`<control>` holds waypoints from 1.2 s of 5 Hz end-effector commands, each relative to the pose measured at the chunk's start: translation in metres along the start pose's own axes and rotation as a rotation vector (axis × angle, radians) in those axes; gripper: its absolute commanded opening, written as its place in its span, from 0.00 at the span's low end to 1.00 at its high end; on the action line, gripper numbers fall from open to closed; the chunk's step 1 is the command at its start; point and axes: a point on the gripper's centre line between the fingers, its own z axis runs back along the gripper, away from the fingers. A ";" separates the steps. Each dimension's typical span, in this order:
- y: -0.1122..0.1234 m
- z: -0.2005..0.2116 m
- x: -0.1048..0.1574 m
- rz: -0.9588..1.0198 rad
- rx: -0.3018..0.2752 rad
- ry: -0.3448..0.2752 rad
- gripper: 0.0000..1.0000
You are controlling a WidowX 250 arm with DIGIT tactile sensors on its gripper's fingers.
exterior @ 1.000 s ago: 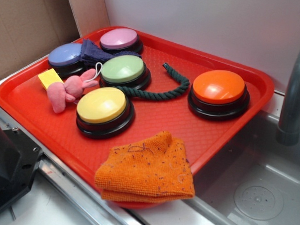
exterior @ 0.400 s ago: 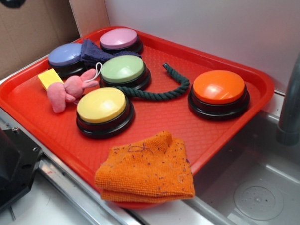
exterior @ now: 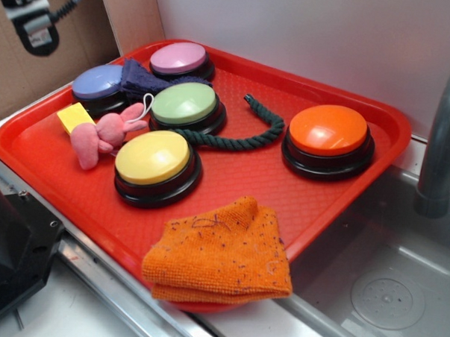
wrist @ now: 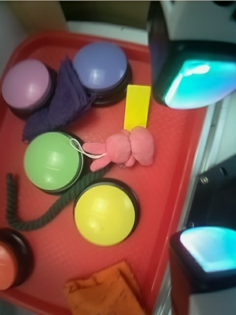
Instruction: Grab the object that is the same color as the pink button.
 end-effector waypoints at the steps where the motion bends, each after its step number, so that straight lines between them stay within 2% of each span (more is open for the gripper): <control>1: 0.022 -0.049 0.014 -0.180 -0.058 -0.060 1.00; 2: 0.025 -0.072 0.020 -0.303 -0.115 -0.126 1.00; 3: 0.026 -0.099 0.024 -0.390 -0.177 -0.153 1.00; 4: 0.024 -0.122 0.027 -0.441 -0.214 -0.147 1.00; 6: 0.020 -0.137 0.025 -0.468 -0.220 -0.101 1.00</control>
